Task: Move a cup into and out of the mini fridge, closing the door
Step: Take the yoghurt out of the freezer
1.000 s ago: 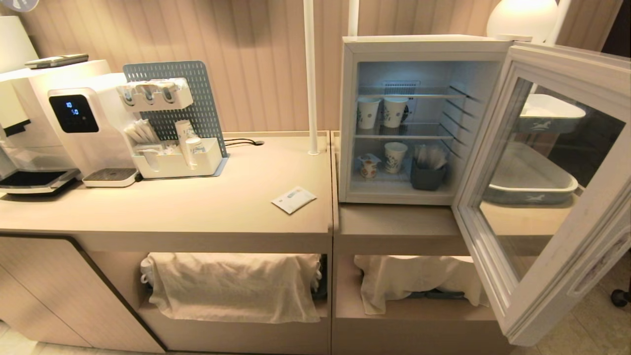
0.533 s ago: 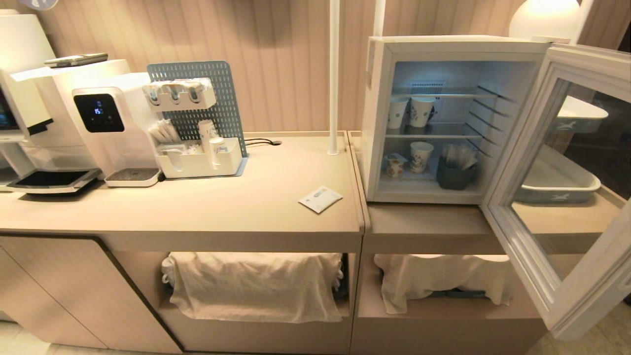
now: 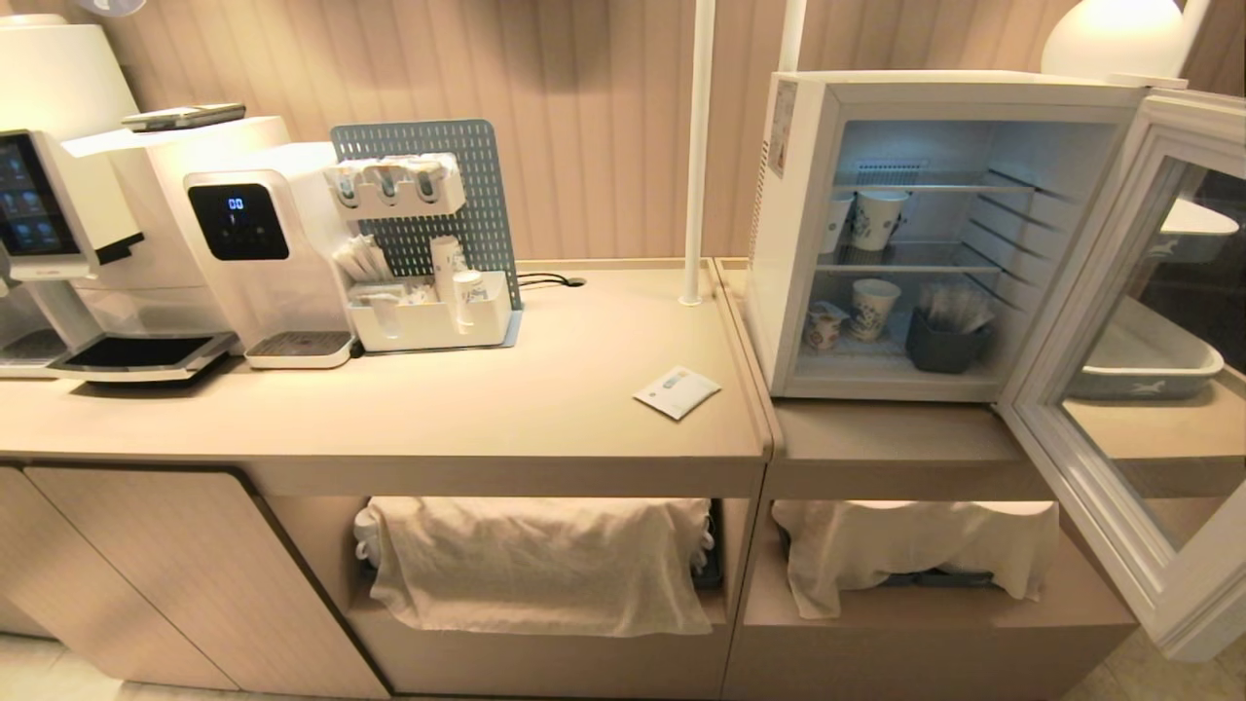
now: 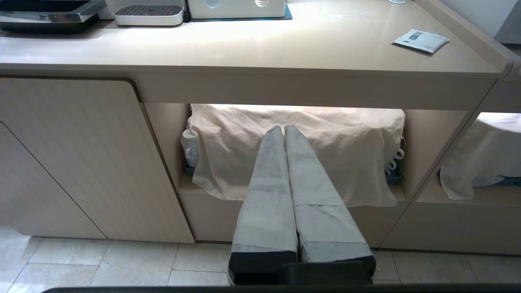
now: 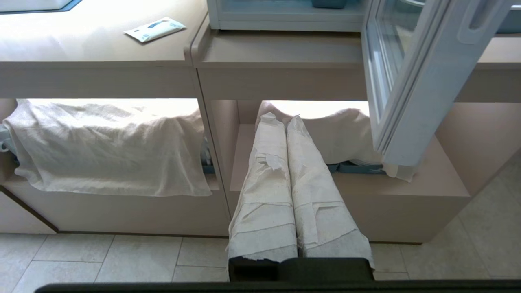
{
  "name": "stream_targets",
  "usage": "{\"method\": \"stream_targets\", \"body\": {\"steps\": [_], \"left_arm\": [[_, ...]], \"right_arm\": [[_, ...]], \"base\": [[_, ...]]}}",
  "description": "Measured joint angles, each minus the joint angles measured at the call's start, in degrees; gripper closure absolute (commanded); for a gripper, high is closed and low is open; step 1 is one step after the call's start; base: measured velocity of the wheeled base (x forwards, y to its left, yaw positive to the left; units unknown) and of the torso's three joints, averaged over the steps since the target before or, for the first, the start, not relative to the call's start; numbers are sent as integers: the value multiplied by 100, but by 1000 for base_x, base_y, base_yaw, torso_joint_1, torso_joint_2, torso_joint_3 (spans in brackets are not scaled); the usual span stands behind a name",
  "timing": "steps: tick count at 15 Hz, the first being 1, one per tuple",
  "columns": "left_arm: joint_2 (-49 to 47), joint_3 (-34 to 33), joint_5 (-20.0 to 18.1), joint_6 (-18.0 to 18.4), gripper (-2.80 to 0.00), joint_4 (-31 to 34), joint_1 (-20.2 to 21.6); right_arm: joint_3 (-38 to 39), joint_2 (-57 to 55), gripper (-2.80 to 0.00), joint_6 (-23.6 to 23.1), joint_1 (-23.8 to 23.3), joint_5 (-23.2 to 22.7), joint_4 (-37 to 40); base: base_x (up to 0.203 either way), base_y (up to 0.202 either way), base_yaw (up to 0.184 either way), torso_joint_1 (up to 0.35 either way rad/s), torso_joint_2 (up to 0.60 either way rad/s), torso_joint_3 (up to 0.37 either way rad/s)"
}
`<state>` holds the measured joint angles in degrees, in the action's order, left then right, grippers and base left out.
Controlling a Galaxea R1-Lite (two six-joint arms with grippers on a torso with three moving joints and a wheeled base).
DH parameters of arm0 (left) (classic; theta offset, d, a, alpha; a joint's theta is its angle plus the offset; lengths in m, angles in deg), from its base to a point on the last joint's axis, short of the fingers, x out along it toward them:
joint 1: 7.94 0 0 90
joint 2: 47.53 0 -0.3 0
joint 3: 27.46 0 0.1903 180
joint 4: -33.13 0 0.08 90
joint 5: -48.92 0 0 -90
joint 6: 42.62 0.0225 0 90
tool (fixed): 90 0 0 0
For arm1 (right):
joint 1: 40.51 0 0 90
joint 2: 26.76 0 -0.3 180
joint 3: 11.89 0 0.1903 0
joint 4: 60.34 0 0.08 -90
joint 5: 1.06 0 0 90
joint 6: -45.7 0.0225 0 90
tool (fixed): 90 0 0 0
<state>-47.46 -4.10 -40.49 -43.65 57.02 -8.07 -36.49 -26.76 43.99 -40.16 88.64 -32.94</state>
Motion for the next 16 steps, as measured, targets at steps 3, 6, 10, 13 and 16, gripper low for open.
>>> {"method": "stream_targets", "body": {"steps": [3, 6, 10, 13, 16], "left_arm": [[0, 0, -1, 11, 0, 0, -5], [0, 0, 1, 27, 0, -3, -5], [0, 0, 1, 27, 0, -6, -5], [0, 0, -2, 27, 0, -4, 0], [0, 0, 1, 18, 0, -4, -2]], "right_arm": [[0, 0, 0, -2, -11, -2, 0], [0, 0, 0, -3, -6, -1, 0], [0, 0, 0, 0, -2, -5, 0], [0, 0, 0, -3, -2, 0, 0], [13, 0, 0, 13, -6, -10, -64]], "base": [[33, 0, 0, 0, 0, 1], [182, 0, 2, 7, 1, 1], [191, 0, 1, 2, 6, 3], [193, 0, 1, 3, 3, 2], [193, 0, 0, 3, 2, 1]]}}
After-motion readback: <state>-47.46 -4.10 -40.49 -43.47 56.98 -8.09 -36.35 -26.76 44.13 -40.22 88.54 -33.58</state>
